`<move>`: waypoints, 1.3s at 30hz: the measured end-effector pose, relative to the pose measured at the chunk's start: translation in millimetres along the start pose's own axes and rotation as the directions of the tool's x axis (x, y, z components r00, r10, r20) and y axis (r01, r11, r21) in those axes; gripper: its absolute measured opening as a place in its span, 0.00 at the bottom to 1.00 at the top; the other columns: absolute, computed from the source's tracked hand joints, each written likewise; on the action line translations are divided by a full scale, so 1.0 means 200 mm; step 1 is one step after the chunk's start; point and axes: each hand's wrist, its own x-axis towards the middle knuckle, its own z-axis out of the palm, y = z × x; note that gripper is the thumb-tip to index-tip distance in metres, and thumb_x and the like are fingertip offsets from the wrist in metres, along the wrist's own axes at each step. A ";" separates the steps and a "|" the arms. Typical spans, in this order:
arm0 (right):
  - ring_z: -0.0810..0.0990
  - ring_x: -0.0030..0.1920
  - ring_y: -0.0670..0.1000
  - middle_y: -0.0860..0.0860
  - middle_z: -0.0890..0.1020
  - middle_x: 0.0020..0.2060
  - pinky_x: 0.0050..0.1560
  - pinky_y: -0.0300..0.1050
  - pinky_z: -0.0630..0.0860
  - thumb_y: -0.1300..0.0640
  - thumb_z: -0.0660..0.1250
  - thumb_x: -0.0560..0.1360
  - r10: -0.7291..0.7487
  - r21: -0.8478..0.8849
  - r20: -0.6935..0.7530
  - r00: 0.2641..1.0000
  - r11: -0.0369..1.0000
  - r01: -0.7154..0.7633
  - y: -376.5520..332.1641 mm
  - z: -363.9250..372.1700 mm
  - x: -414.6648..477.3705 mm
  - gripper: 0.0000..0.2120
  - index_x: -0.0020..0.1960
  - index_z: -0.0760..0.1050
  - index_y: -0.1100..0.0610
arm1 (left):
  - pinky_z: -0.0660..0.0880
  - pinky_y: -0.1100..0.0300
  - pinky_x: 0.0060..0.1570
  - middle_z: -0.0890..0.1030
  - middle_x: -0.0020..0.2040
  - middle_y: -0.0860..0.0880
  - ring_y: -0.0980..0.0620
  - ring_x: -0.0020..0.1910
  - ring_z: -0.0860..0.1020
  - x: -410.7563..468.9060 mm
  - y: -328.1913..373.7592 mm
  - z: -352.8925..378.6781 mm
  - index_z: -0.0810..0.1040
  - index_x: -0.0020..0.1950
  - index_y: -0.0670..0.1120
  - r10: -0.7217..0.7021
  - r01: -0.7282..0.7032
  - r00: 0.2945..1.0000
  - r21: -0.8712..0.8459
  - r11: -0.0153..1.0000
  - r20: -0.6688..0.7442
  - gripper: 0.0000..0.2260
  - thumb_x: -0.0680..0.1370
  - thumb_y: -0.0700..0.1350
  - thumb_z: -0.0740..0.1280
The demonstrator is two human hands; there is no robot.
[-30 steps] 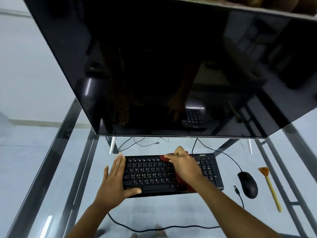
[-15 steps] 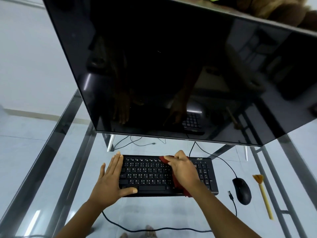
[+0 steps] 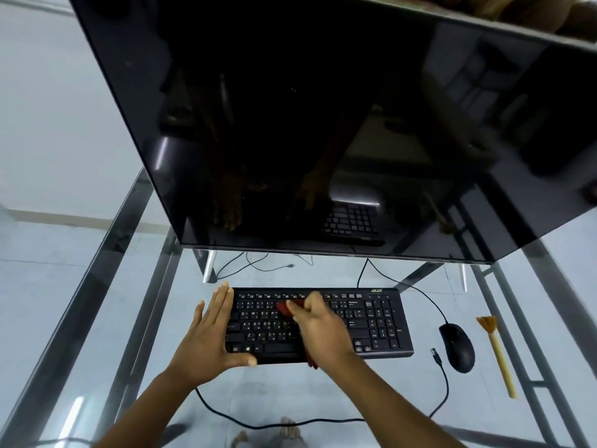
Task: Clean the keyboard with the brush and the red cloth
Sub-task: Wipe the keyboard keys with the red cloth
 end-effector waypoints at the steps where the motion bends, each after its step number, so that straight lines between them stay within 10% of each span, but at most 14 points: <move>1: 0.74 0.32 0.44 0.48 0.78 0.37 0.32 0.43 0.70 0.34 0.56 0.76 -0.010 0.051 0.003 1.000 0.999 0.010 -0.02 0.02 -0.01 0.16 0.47 0.69 0.47 | 0.42 0.46 0.75 0.38 0.79 0.50 0.53 0.77 0.38 -0.01 -0.01 0.00 0.39 0.78 0.45 -0.004 0.004 1.000 0.001 1.000 -0.001 0.62 0.60 0.79 0.64; 5: 0.76 0.45 0.53 0.52 0.78 0.49 0.42 0.45 0.70 0.42 0.54 0.81 -0.324 0.100 0.177 0.929 0.945 0.311 -0.20 0.10 -0.12 0.05 0.51 0.64 0.42 | 0.43 0.46 0.75 0.39 0.79 0.50 0.53 0.77 0.39 -0.04 -0.02 0.01 0.41 0.78 0.43 -0.002 0.002 1.000 -0.011 1.000 0.008 0.63 0.59 0.79 0.65; 11: 0.78 0.38 0.47 0.43 0.77 0.43 0.37 0.46 0.73 0.36 0.54 0.76 0.071 0.218 0.056 0.996 0.972 -0.081 -0.11 0.12 -0.09 0.15 0.48 0.68 0.47 | 0.42 0.47 0.75 0.38 0.79 0.49 0.53 0.77 0.38 -0.03 -0.01 0.01 0.39 0.78 0.43 0.007 -0.008 1.000 -0.010 1.000 -0.003 0.64 0.58 0.79 0.65; 14: 0.77 0.46 0.56 0.51 0.78 0.50 0.43 0.50 0.75 0.46 0.55 0.81 -0.108 0.299 0.203 0.973 0.953 0.044 -0.26 0.14 -0.11 0.04 0.54 0.66 0.43 | 0.42 0.47 0.75 0.40 0.79 0.49 0.53 0.77 0.39 -0.05 -0.02 0.01 0.40 0.78 0.43 0.006 -0.007 1.000 -0.026 1.000 -0.017 0.64 0.58 0.79 0.66; 25: 0.76 0.44 0.57 0.55 0.75 0.49 0.39 0.47 0.74 0.61 0.58 0.78 -0.253 0.148 0.152 0.955 0.961 0.232 -0.40 0.22 0.06 0.14 0.61 0.72 0.52 | 0.40 0.50 0.74 0.43 0.79 0.50 0.54 0.77 0.40 -0.07 -0.03 0.05 0.42 0.79 0.44 -0.006 0.005 0.998 -0.016 1.000 -0.055 0.59 0.62 0.79 0.60; 29: 0.76 0.39 0.54 0.50 0.77 0.38 0.36 0.48 0.69 0.41 0.60 0.77 -0.009 0.168 0.045 0.999 0.986 0.002 -0.23 0.11 0.11 0.08 0.42 0.68 0.42 | 0.41 0.47 0.75 0.42 0.79 0.51 0.57 0.77 0.38 -0.09 -0.03 0.05 0.41 0.79 0.43 -0.014 0.012 0.998 -0.021 1.000 -0.062 0.62 0.60 0.79 0.63; 34: 0.74 0.33 0.34 0.37 0.74 0.38 0.33 0.27 0.69 0.21 0.48 0.65 0.051 0.063 -0.024 0.998 0.997 -0.049 0.02 0.06 0.03 0.36 0.56 0.74 0.45 | 0.38 0.47 0.75 0.43 0.79 0.49 0.54 0.77 0.40 -0.07 -0.07 0.02 0.43 0.79 0.43 0.012 -0.006 0.998 0.077 0.997 -0.069 0.58 0.63 0.80 0.59; 39: 0.74 0.28 0.49 0.54 0.79 0.33 0.29 0.46 0.71 0.34 0.59 0.75 0.035 -0.045 0.075 0.997 0.998 -0.032 0.13 -0.02 -0.17 0.17 0.43 0.65 0.48 | 0.39 0.48 0.74 0.44 0.80 0.50 0.52 0.78 0.43 -0.04 0.06 0.05 0.46 0.79 0.45 0.118 -0.103 0.990 0.174 0.979 -0.079 0.40 0.77 0.71 0.47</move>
